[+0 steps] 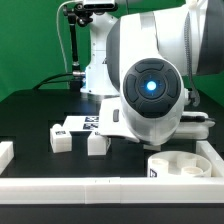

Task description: Assemble stool

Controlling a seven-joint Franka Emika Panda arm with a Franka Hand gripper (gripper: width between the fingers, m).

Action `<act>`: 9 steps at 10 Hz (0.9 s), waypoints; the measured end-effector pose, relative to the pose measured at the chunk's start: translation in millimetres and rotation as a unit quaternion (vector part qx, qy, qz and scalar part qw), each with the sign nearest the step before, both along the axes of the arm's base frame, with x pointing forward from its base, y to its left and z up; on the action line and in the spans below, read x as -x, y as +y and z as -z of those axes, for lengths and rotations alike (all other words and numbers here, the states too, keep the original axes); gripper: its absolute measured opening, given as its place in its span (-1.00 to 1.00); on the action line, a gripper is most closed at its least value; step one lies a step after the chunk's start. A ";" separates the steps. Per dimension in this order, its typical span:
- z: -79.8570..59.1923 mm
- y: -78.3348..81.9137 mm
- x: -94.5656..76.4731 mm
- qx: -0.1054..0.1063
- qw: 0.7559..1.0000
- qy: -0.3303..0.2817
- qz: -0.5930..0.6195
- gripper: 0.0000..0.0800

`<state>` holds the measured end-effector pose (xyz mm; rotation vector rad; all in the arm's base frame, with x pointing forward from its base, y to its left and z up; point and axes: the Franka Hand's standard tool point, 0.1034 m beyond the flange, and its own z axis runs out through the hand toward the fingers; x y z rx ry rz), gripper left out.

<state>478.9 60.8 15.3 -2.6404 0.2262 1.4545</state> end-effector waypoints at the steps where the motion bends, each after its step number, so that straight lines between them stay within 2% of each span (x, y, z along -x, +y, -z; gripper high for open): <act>1: -4.1 -2.4 -3.2 -0.004 1.000 -0.004 0.000 -0.19; 2: -13.2 -6.4 -7.5 -0.006 1.000 -0.008 0.003 -0.19; 3: -29.1 -9.9 -11.3 -0.011 1.000 -0.002 0.003 -0.18; 5: -68.1 -13.8 -31.8 -0.016 1.000 -0.005 0.003 -0.18; 6: -71.0 -13.8 -40.5 -0.016 1.000 -0.021 0.002 -0.18; 7: -67.2 -13.3 -43.7 -0.014 0.999 -0.036 0.004 -0.18; 9: -65.8 -13.3 -43.3 -0.014 0.999 -0.037 0.004 -0.18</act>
Offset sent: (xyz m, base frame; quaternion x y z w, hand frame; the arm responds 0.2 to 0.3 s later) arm 0.0251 -0.0113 0.0662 0.0173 -0.0423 -0.0095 0.9989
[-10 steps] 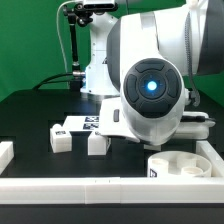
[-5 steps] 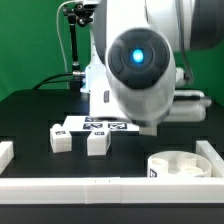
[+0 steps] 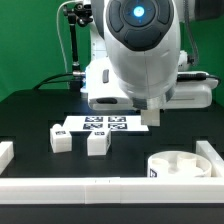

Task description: Assemble stool

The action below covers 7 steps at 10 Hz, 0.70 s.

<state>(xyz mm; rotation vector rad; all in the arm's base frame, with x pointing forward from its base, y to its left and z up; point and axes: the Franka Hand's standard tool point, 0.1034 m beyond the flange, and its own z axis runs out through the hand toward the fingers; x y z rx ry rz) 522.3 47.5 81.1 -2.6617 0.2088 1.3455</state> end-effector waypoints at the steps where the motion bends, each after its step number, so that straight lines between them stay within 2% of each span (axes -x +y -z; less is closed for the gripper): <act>1: 4.3 1.0 -14.1 0.005 0.999 -0.047 0.004 -0.18; 2: -2.8 2.8 -22.6 0.005 0.996 -0.093 -0.001 -0.18; 3: -16.1 3.6 -28.7 0.004 0.993 -0.122 -0.003 -0.18; 5: -29.6 -1.6 -43.0 0.007 0.985 -0.173 0.008 -0.18; 6: -35.9 -2.3 -54.2 0.012 0.978 -0.208 0.012 -0.18; 7: -33.6 -1.8 -56.7 0.018 0.970 -0.241 0.016 -0.18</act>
Offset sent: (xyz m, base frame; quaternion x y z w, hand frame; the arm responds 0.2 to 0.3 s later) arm 0.0137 -0.0089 0.0302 0.0362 0.1561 -0.0174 0.9869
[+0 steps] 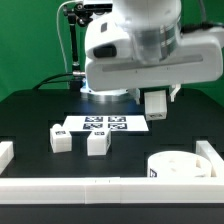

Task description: Assemble stool

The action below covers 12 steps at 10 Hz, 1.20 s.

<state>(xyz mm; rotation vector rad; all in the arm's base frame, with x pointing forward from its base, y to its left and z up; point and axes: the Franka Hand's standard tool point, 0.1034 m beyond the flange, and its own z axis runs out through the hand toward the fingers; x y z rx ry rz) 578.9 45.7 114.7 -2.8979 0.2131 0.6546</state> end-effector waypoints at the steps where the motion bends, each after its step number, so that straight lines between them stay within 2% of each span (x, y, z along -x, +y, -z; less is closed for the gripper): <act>1: 1.4 -0.1 -6.7 0.008 0.999 -0.044 0.006 -0.18; 4: -0.7 -0.5 -12.5 0.026 0.989 -0.147 0.015 -0.18; 6: -14.9 2.3 -33.5 0.032 0.977 -0.211 0.013 -0.18; 8: -18.5 6.8 -52.7 0.041 0.958 -0.285 0.018 -0.18; 11: -16.6 6.5 -58.5 0.059 0.921 -0.385 0.023 -0.18; 12: -14.0 11.2 -57.3 0.063 0.912 -0.405 0.000 -0.18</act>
Offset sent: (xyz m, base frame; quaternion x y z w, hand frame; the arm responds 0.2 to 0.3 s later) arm 0.0000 0.0000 0.0000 0.0000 0.1938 0.0000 0.9810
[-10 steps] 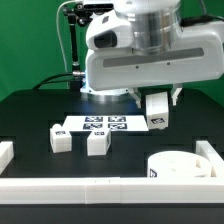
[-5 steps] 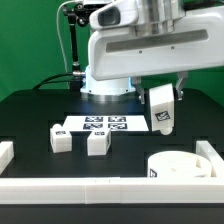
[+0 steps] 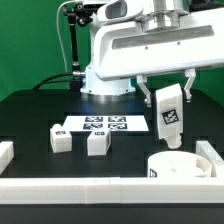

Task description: Assemble stool

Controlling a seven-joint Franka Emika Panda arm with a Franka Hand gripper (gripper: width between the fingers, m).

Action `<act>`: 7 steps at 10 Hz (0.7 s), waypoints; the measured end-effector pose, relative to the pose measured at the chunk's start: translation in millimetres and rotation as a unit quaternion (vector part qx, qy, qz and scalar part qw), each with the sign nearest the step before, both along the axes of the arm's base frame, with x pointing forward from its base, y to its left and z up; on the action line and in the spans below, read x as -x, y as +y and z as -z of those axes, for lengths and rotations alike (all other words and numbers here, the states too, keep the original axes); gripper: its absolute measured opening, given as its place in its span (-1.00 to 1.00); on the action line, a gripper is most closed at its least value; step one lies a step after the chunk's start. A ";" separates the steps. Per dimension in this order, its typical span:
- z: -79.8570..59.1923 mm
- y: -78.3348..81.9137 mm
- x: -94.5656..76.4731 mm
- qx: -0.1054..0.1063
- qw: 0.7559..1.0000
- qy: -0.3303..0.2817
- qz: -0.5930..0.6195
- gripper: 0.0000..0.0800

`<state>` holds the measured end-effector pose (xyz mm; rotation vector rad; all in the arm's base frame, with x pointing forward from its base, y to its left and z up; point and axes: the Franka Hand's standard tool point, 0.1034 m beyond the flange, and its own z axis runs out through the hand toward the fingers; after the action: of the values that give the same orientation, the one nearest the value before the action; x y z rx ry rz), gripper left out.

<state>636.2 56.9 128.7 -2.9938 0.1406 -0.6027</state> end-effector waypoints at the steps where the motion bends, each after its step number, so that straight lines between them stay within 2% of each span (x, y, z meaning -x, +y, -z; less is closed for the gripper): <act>1: -1.7 3.4 -2.3 0.012 1.000 0.003 -0.026 -0.18; 2: -2.9 6.4 -5.2 0.022 0.999 -0.001 -0.046 -0.18; 7: 0.6 8.1 -4.2 0.023 0.998 0.000 -0.050 -0.18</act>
Offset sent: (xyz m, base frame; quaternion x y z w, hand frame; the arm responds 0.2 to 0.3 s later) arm 0.0000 0.0000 0.0000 0.0000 0.0000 0.0000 1.0000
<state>640.4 65.0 128.2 -3.0228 -0.0232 -0.6038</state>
